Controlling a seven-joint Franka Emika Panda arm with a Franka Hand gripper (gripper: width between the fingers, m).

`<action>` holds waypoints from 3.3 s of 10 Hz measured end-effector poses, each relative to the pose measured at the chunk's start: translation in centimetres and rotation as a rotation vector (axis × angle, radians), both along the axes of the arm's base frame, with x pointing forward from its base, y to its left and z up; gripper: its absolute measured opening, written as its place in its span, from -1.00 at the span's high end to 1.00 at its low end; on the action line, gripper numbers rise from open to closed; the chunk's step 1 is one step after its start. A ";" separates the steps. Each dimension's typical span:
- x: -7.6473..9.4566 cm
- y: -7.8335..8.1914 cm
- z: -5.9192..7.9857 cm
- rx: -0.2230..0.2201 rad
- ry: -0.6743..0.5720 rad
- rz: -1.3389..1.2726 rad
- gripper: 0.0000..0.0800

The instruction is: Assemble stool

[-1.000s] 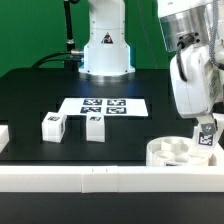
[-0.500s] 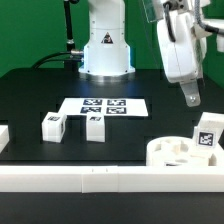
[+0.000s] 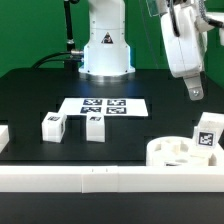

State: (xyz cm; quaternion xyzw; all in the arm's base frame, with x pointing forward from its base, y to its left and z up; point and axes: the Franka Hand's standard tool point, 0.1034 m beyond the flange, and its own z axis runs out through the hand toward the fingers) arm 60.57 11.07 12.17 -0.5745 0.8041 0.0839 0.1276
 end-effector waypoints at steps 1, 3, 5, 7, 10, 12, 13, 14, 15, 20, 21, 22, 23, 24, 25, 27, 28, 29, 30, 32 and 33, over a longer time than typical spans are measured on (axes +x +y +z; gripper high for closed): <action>-0.2 0.4 -0.7 -0.005 -0.002 0.023 -0.62; -1.0 -2.3 -0.5 -0.031 -0.031 0.114 -0.62; -3.1 -6.8 -1.3 -0.066 -0.038 0.194 -0.62; -4.0 -8.8 -2.1 -0.087 -0.034 0.211 -0.62; -4.0 -8.6 -2.1 -0.088 -0.041 0.236 -0.62; -3.8 -8.1 -2.7 -0.142 -0.082 0.578 -0.62; -3.6 -7.8 -3.0 -0.167 -0.102 0.767 -0.62; -3.7 -7.7 -3.2 -0.187 -0.125 0.917 -0.62; -3.9 -7.8 -3.5 -0.201 -0.155 1.038 -0.62; -3.6 -8.0 -3.5 -0.231 -0.275 1.519 -0.62; -3.3 -8.3 -3.7 -0.261 -0.317 1.659 -0.62; -3.7 -9.0 -4.1 -0.281 -0.347 1.802 -0.62; -4.4 -10.4 -4.9 -0.317 -0.352 1.815 -0.62; -5.7 -12.5 -6.2 -0.333 -0.344 1.811 -0.62; -6.3 -14.5 -6.9 -0.334 -0.337 1.825 -0.62; -6.8 -16.0 -7.5 -0.337 -0.321 1.800 -0.62; -6.7 -15.7 -7.5 -0.305 -0.318 1.806 -0.62; -6.6 -15.9 -7.5 -0.316 -0.319 1.803 -0.62; -7.2 -15.3 -7.6 -0.248 -0.305 1.803 -0.62; -8.4 -14.9 -7.7 -0.006 -0.151 1.763 -0.62; -8.4 -15.5 -7.6 0.080 -0.053 1.754 -0.62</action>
Offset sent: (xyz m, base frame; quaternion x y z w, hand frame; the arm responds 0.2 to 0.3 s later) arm -0.0396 -0.0766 -0.0005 0.0129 0.0206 -0.0985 0.9948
